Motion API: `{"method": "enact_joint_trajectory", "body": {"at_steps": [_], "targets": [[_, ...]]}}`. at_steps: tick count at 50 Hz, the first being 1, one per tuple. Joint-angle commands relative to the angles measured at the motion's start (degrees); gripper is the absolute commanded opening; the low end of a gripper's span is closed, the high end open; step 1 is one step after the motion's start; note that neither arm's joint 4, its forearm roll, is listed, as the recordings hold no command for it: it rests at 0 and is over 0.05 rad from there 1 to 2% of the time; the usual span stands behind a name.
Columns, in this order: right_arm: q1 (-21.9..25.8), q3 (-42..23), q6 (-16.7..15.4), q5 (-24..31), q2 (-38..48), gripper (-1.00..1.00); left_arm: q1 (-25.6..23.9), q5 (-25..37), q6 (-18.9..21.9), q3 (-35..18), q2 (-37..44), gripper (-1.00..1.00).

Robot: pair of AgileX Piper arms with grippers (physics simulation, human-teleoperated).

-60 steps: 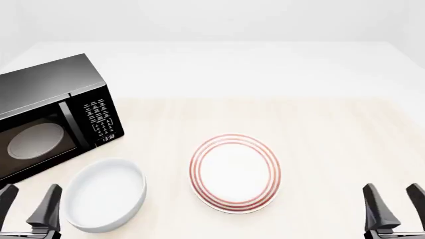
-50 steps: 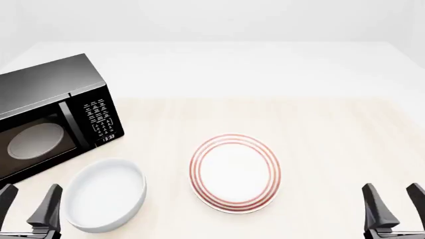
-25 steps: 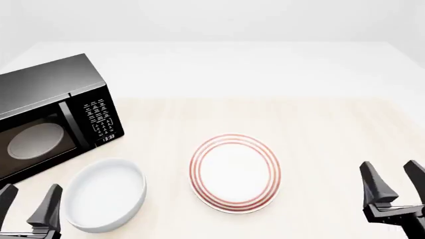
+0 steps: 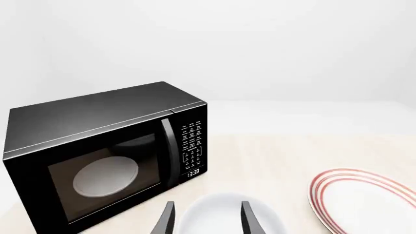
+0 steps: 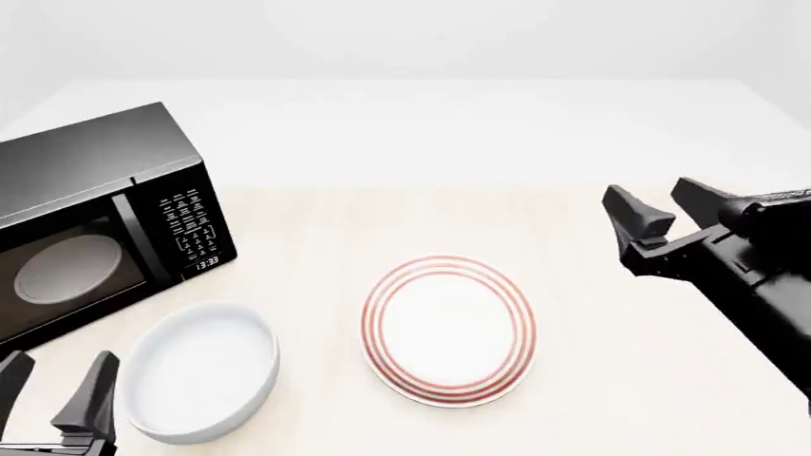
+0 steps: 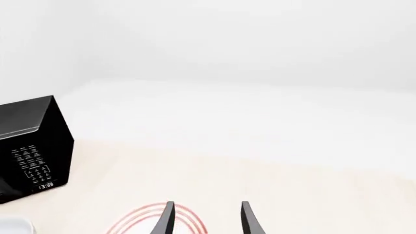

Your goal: Put the white bowl to the right of the plate.

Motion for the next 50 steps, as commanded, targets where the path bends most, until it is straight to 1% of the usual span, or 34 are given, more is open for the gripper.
{"method": "enact_joint_trajectory", "body": {"at_steps": [1,5,9,11,12,13,15,17,19,22,25,28,29,30,33,34,40,41,43,44,46,50], "targets": [[5.28,-11.45,0.95,1.38,15.49,1.00,0.00,0.00,0.00,0.00,0.00,1.00],[7.22,-15.39,0.35,2.65,18.86,1.00,0.00,0.00,0.00,0.00,0.00,1.00],[8.22,-17.74,0.25,3.26,21.45,1.00,0.00,0.00,0.00,0.00,0.00,1.00],[9.30,-20.27,0.12,4.30,23.74,1.00,0.00,0.00,0.00,0.00,0.00,1.00],[9.30,-20.29,0.12,4.31,23.75,1.00,0.00,0.00,0.00,0.00,0.00,1.00],[10.05,-22.21,-0.09,5.24,25.53,1.00,0.00,0.00,0.00,0.00,0.00,1.00],[10.97,-24.47,-1.49,6.64,27.51,1.00,0.00,0.00,0.00,0.00,0.00,1.00],[11.61,-25.71,-0.95,6.99,28.43,1.00,0.00,0.00,0.00,0.00,0.00,1.00],[12.35,-27.60,-1.08,7.96,30.16,1.00,0.00,0.00,0.00,0.00,0.00,1.00],[14.28,-31.40,-0.97,9.94,33.60,1.00,0.00,0.00,0.00,0.00,0.00,1.00],[15.09,-34.71,-2.59,12.10,36.14,1.00,0.00,0.00,0.00,0.00,0.00,1.00],[15.73,-36.53,-1.81,12.25,37.89,1.00,0.00,0.00,0.00,0.00,0.00,1.00],[16.80,-37.49,-0.83,12.15,38.98,1.00,0.00,0.00,0.00,0.00,0.00,1.00],[16.80,-37.51,-0.83,12.16,38.99,1.00,0.00,0.00,0.00,0.00,0.00,1.00],[18.50,-40.67,-0.96,13.85,42.25,1.00,0.00,0.00,0.00,0.00,0.00,1.00],[18.24,-41.60,-0.88,13.89,42.85,1.00,0.00,0.00,0.00,0.00,0.00,1.00],[20.39,-45.53,-0.27,15.18,46.40,1.00,0.00,0.00,0.00,0.00,0.00,1.00],[21.16,-48.70,-0.16,18.18,49.85,1.00,0.00,0.00,0.00,0.00,0.00,1.00],[21.48,-49.10,-0.32,17.32,49.97,1.00,0.00,0.00,0.00,0.00,0.00,1.00],[21.93,-49.71,0.18,17.27,50.68,1.00,0.00,0.00,0.00,0.00,0.00,1.00],[23.16,-51.86,0.07,18.80,52.97,1.00,0.00,0.00,0.00,0.00,0.00,1.00],[24.37,-54.19,0.22,19.37,54.82,1.00,0.00,0.00,0.00,0.00,0.00,1.00]]}}
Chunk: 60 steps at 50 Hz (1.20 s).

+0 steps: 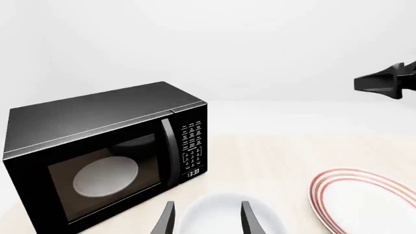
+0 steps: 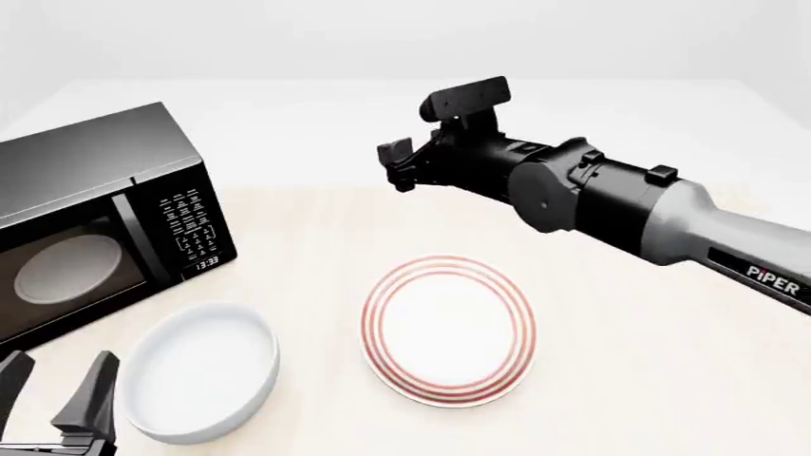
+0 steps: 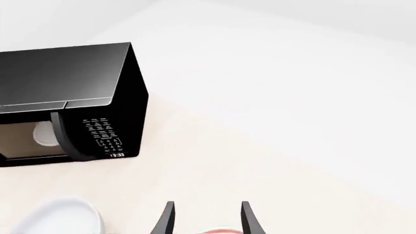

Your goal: Put the white bowl to the right of the plate.

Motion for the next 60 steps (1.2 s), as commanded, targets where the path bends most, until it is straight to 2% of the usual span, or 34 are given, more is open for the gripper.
{"method": "enact_joint_trajectory", "body": {"at_steps": [1,17,32,38,45,51,53,60], "targets": [[4.43,-9.23,0.33,3.72,8.23,1.00,0.00,0.00,0.00,0.00,0.00,1.00],[9.03,-19.10,0.81,8.88,14.75,1.00,0.00,0.00,0.00,0.00,0.00,1.00],[11.96,-25.12,1.35,11.18,19.56,1.00,0.00,0.00,0.00,0.00,0.00,1.00],[13.40,-28.62,2.51,13.24,22.09,1.00,0.00,0.00,0.00,0.00,0.00,1.00],[14.82,-29.70,4.58,13.35,23.96,1.00,0.00,0.00,0.00,0.00,0.00,1.00],[16.57,-30.13,6.24,13.58,24.55,1.00,0.00,0.00,0.00,0.00,0.00,1.00],[17.49,-29.18,7.90,12.56,24.39,1.00,0.00,0.00,0.00,0.00,0.00,1.00],[18.85,-28.81,9.51,12.25,25.14,1.00,0.00,0.00,0.00,0.00,0.00,1.00]]}}
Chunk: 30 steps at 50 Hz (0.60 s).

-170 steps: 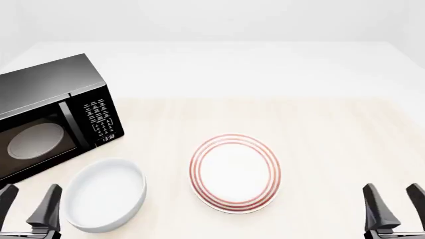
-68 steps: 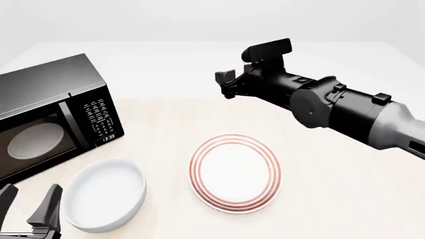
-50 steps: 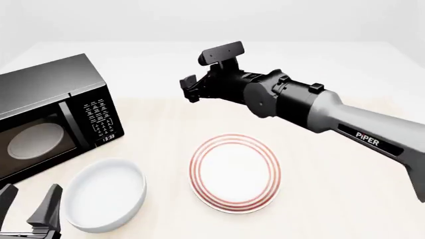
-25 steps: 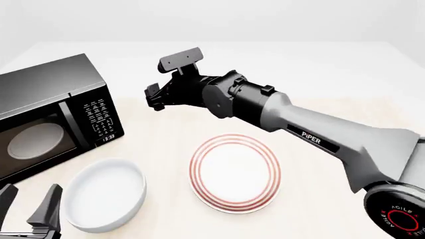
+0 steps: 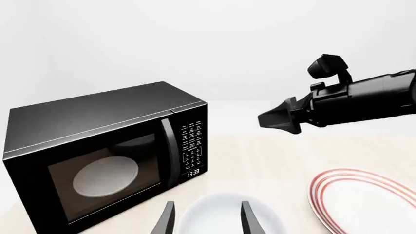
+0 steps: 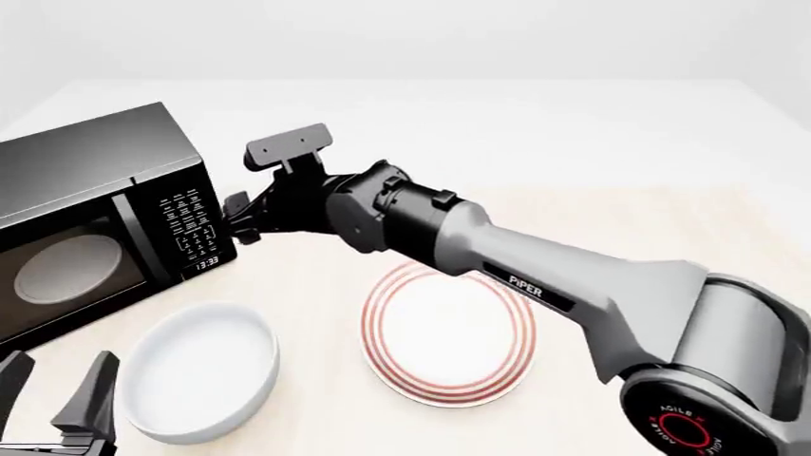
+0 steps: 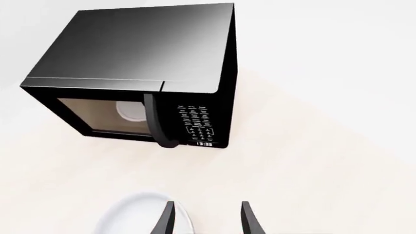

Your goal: Put the white bowl to the right of the plate.

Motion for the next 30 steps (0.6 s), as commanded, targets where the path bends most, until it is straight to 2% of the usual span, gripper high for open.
{"method": "enact_joint_trajectory", "body": {"at_steps": [1,11,12,13,25,30], "targets": [[2.77,-0.18,3.59,-0.31,1.53,1.00,0.00,0.00,0.00,0.00,0.00,1.00],[2.75,-0.39,5.31,1.12,3.24,1.00,0.00,0.00,0.00,0.00,0.00,1.00],[2.67,-1.79,4.93,3.04,4.59,1.00,0.00,0.00,0.00,0.00,0.00,1.00],[2.85,-0.51,5.41,1.68,3.78,1.00,0.00,0.00,0.00,0.00,0.00,1.00],[2.57,-0.25,6.85,3.35,5.38,1.00,0.00,0.00,0.00,0.00,0.00,1.00],[3.66,0.40,8.75,3.25,6.63,1.00,0.00,0.00,0.00,0.00,0.00,1.00]]}}
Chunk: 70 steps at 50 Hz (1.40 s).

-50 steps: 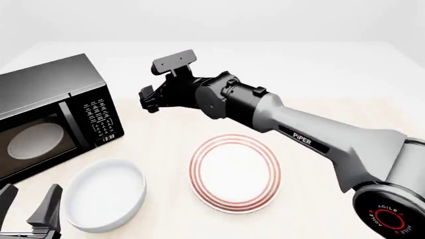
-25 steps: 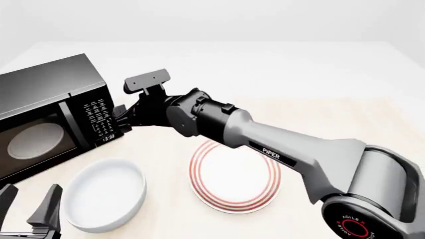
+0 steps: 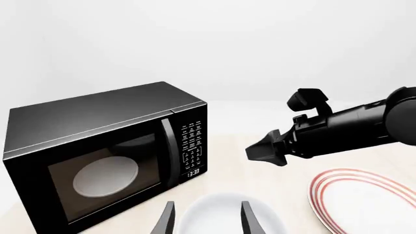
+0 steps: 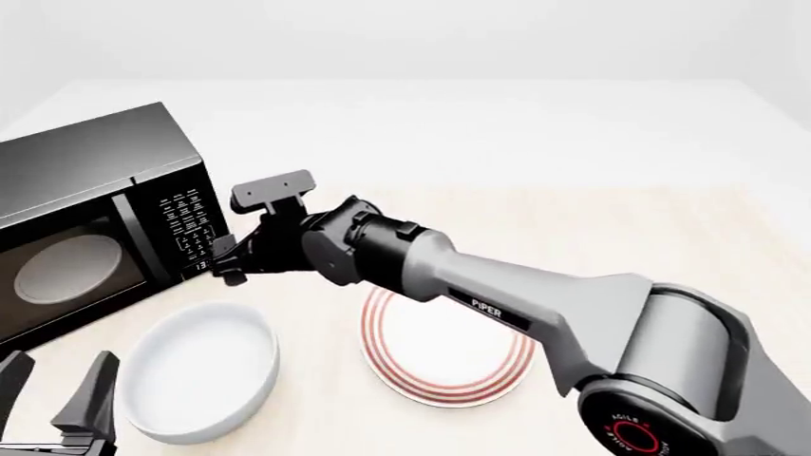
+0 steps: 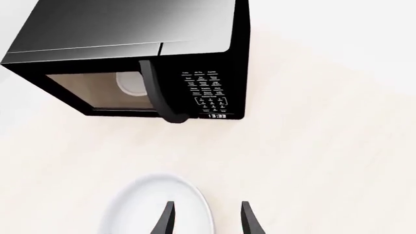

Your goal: Put the white bowl to the right of the plate.

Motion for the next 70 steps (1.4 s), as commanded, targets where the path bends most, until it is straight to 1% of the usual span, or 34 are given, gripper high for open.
{"method": "enact_joint_trajectory", "body": {"at_steps": [1,9,16,20,21,23,45,70], "targets": [[1.11,0.07,2.72,1.37,3.10,1.00,0.00,0.00,0.00,0.00,0.00,1.00],[1.56,-0.01,4.12,0.92,3.90,1.00,0.00,0.00,0.00,0.00,0.00,1.00],[1.73,-0.70,4.71,1.30,4.99,1.00,0.00,0.00,0.00,0.00,0.00,1.00],[1.50,-0.14,5.28,0.28,5.04,1.00,0.00,0.00,0.00,0.00,0.00,1.00],[1.66,4.26,7.87,-5.17,4.73,1.00,0.00,0.00,0.00,0.00,0.00,1.00],[1.79,4.90,8.13,-5.73,4.56,1.00,0.00,0.00,0.00,0.00,0.00,1.00],[1.35,9.34,9.48,-10.41,3.55,1.00,0.00,0.00,0.00,0.00,0.00,1.00],[1.43,11.90,11.48,-14.68,4.63,1.00,0.00,0.00,0.00,0.00,0.00,1.00]]}}
